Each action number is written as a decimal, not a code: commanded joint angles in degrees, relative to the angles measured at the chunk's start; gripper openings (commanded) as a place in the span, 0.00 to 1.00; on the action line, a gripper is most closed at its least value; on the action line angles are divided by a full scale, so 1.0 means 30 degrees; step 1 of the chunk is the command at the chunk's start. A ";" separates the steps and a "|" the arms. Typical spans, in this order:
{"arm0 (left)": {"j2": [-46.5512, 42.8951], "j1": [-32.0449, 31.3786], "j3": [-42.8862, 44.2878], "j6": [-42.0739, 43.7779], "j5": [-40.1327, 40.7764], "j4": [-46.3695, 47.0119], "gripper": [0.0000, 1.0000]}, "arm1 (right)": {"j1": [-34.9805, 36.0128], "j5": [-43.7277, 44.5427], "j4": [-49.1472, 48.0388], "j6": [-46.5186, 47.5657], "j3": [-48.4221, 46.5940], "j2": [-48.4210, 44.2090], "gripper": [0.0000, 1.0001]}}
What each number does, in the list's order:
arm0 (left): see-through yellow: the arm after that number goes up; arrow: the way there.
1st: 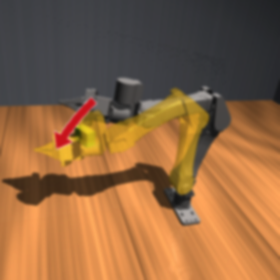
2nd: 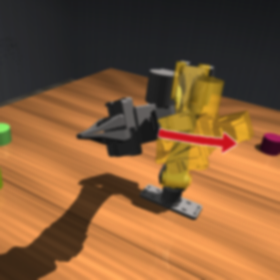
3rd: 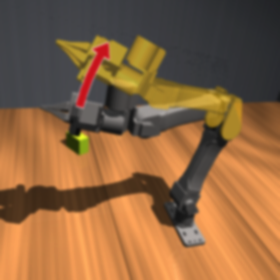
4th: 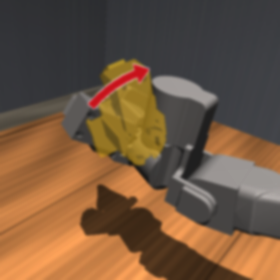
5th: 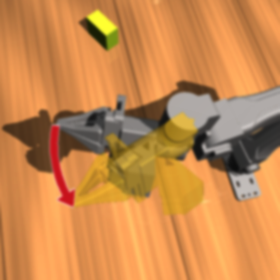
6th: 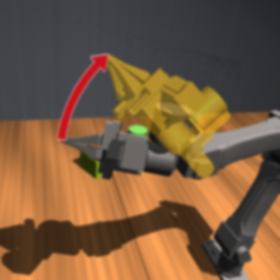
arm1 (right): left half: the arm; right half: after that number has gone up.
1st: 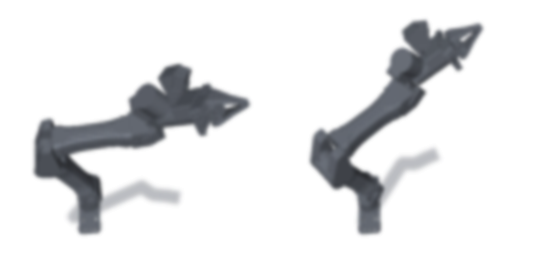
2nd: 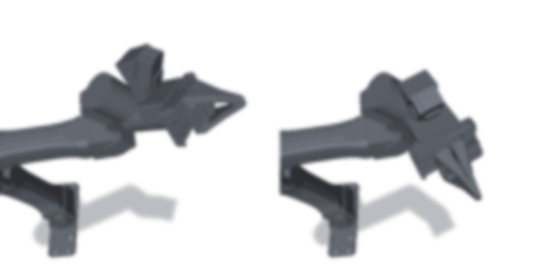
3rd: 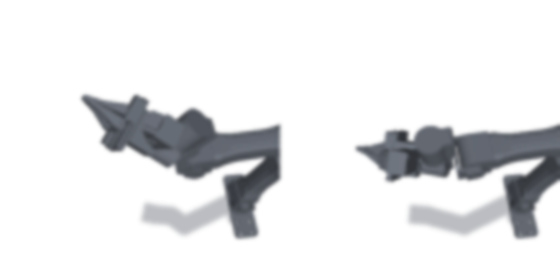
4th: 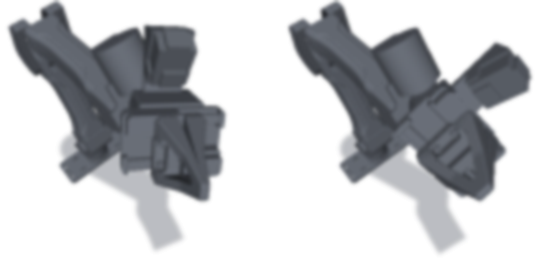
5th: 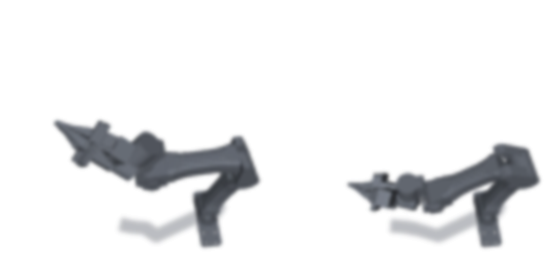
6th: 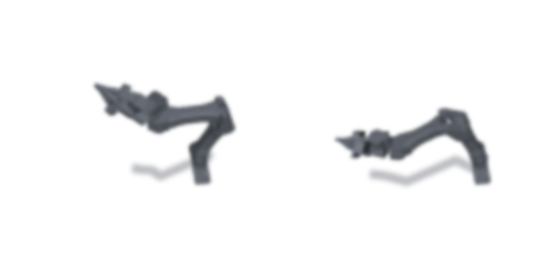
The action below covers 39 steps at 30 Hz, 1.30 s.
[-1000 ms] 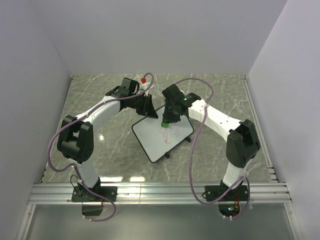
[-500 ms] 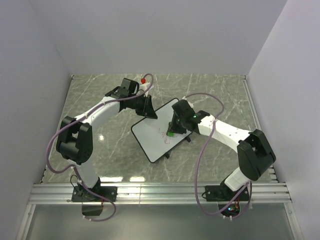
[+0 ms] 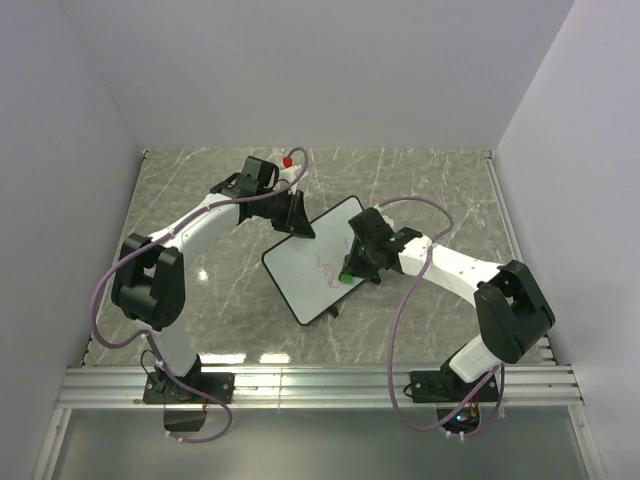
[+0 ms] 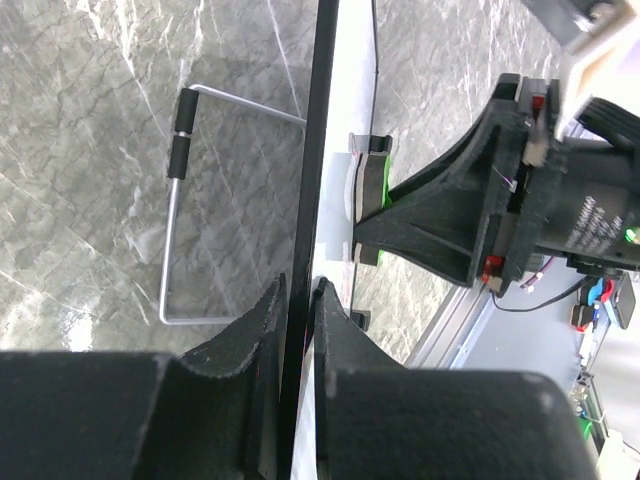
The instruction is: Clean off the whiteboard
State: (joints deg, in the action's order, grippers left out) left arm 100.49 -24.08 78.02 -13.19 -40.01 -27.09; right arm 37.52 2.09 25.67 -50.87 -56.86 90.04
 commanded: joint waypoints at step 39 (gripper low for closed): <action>-0.0596 -0.1321 -0.0342 0.0412 0.3257 -0.0959 0.00 | -0.2075 -0.0110 0.1259 -0.1822 -0.6775 0.3065 0.00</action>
State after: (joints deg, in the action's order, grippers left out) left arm 98.45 -26.52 77.95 -15.79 -33.06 -26.85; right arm 31.86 0.97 36.40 -54.48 -81.62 99.92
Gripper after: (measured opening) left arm 0.156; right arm 0.298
